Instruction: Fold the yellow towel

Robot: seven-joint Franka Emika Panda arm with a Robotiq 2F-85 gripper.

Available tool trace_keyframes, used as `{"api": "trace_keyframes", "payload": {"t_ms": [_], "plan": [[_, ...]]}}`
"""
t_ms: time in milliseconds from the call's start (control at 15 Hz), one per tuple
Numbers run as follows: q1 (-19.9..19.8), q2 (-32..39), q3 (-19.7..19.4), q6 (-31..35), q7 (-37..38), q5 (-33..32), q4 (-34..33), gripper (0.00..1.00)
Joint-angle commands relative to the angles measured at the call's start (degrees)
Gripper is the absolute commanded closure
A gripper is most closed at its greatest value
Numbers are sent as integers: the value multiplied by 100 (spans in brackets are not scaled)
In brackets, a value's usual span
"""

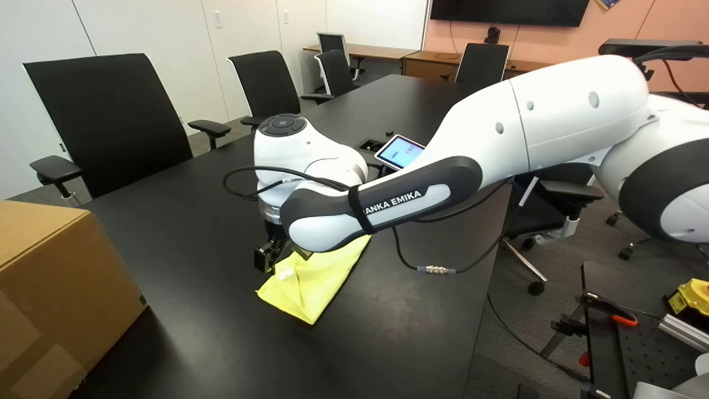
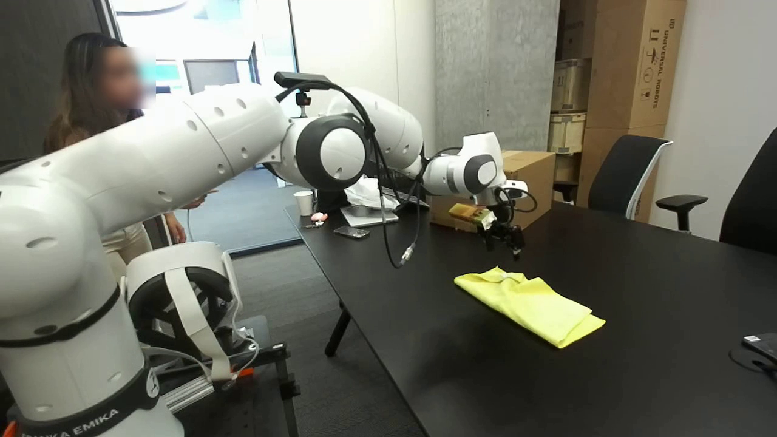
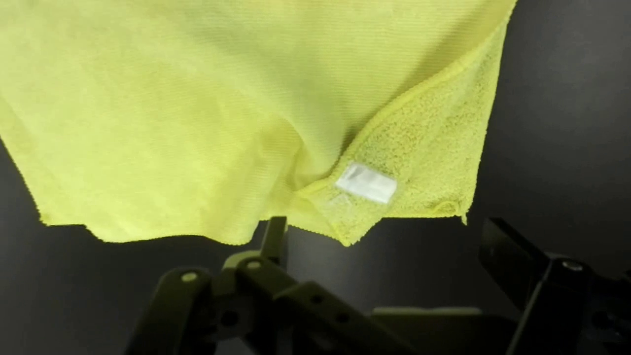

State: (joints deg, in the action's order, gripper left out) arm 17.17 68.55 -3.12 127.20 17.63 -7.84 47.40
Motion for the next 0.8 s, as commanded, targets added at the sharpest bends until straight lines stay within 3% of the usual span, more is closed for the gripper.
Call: {"api": "trace_keyframes", "payload": {"t_ms": [0,467,733], "plan": [[105,-678,-204,-372,-30,-215,647,0],[144,-2338,-204,-1255,-312,-322,2185,0],[51,-3334,-3,-1468,-471,-456,3110,0]]}}
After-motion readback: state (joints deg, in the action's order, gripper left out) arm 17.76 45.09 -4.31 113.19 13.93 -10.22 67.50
